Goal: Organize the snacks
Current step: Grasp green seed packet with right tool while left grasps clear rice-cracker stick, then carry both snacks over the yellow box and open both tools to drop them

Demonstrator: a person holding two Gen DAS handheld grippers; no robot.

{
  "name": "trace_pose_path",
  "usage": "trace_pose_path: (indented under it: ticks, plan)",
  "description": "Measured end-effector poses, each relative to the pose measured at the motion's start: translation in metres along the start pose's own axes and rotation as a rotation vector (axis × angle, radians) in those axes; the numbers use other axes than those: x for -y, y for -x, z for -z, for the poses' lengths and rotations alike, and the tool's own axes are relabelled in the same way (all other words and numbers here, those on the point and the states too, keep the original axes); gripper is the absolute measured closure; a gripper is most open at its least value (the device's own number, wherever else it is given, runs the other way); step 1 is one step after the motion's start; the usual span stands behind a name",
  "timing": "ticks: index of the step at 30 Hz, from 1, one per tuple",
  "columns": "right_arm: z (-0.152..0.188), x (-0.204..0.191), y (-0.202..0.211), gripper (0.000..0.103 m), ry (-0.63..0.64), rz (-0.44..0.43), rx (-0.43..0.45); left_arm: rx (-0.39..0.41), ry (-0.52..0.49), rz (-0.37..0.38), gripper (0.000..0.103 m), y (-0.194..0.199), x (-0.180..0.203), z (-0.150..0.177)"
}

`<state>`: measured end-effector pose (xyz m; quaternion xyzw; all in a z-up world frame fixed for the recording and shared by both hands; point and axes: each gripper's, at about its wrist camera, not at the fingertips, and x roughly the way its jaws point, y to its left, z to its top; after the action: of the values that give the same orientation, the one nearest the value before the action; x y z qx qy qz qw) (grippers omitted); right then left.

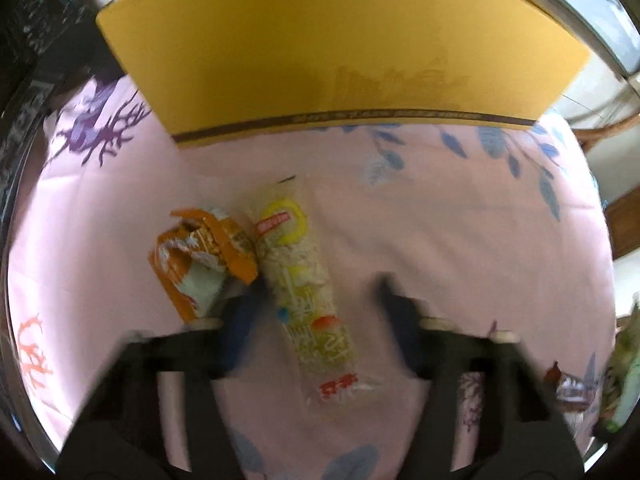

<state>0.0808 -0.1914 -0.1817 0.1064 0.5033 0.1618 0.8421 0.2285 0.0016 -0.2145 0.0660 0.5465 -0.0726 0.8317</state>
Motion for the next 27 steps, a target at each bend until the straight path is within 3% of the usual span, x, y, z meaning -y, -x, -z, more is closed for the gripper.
trace_pose_path:
  ticks: [5, 8, 12, 19, 21, 23, 27]
  plan:
    - [0.01, -0.003, -0.006, 0.051, -0.057, -0.025, -0.02, 0.051, -0.11, -0.033, 0.075, 0.013, 0.014, 0.01]
    - [0.012, -0.007, 0.003, 0.051, -0.086, -0.048, -0.005, 0.05, -0.049, 0.009, 0.075, 0.029, 0.011, 0.014]
    - [0.009, -0.011, 0.018, 0.051, -0.086, -0.028, 0.012, 0.132, -0.014, -0.037, 0.075, 0.066, 0.013, 0.018]
    - [-0.028, -0.018, 0.068, 0.051, -0.082, 0.039, 0.214, 0.251, 0.066, -0.022, 0.075, 0.137, 0.01, 0.012]
    - [-0.046, -0.021, 0.081, 0.051, -0.063, 0.047, 0.285, 0.281, 0.08, -0.03, 0.075, 0.145, 0.004, 0.001]
    - [-0.07, -0.022, 0.094, 0.051, -0.06, -0.008, 0.364, 0.308, 0.093, -0.059, 0.075, 0.16, 0.002, -0.016]
    - [-0.125, -0.027, 0.099, 0.051, -0.035, -0.003, 0.443, 0.413, 0.118, -0.059, 0.075, 0.187, 0.0, -0.057]
